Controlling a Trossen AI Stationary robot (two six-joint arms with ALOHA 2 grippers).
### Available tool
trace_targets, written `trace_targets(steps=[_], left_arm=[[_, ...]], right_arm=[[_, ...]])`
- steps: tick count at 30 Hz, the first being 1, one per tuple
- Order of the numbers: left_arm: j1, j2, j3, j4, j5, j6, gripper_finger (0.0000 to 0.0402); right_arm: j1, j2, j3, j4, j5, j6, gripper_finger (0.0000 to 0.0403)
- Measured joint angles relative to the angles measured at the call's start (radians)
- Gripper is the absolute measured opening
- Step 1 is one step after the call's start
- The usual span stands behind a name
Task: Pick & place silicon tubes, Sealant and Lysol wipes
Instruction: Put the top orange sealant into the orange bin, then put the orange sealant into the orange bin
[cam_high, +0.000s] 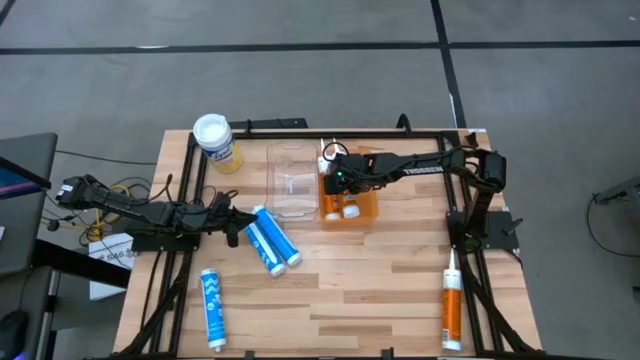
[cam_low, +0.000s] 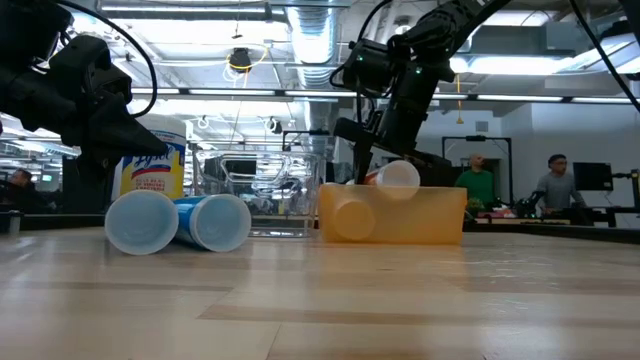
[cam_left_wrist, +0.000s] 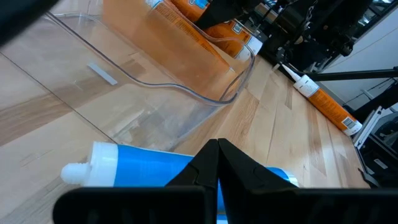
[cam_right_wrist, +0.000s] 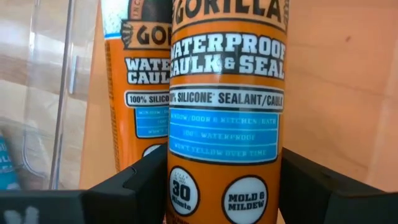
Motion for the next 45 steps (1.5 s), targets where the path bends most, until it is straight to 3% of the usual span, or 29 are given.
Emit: trace_targets(steps=[16, 21, 30, 34, 38, 45], left_arm=[[0.0, 0.0, 0.0, 0.0, 0.0, 0.0, 0.0], [0.0, 0.0, 0.0, 0.0, 0.0, 0.0, 0.0], [0.0, 0.0, 0.0, 0.0, 0.0, 0.0, 0.0], [0.0, 0.0, 0.0, 0.0, 0.0, 0.0, 0.0], [0.0, 0.0, 0.0, 0.0, 0.0, 0.0, 0.0], [0.0, 0.0, 0.0, 0.0, 0.0, 0.0, 0.0]], right_arm=[[-0.005, -0.002, 0.002, 0.003, -0.049, -0.027, 0.0306], [-0.032, -0.029, 0.002, -0.011, -0.131, -0.07, 0.0315], [-0.012, -0.268, 0.003, -0.257, -0.174, -0.072, 0.0315], [0.067, -0.424, 0.003, -0.48, -0.168, 0.032, 0.0315], [0.211, -0.55, 0.003, -0.69, -0.15, 0.256, 0.0315], [0.598, -0.626, 0.002, -0.821, -0.151, 0.796, 0.0315]])
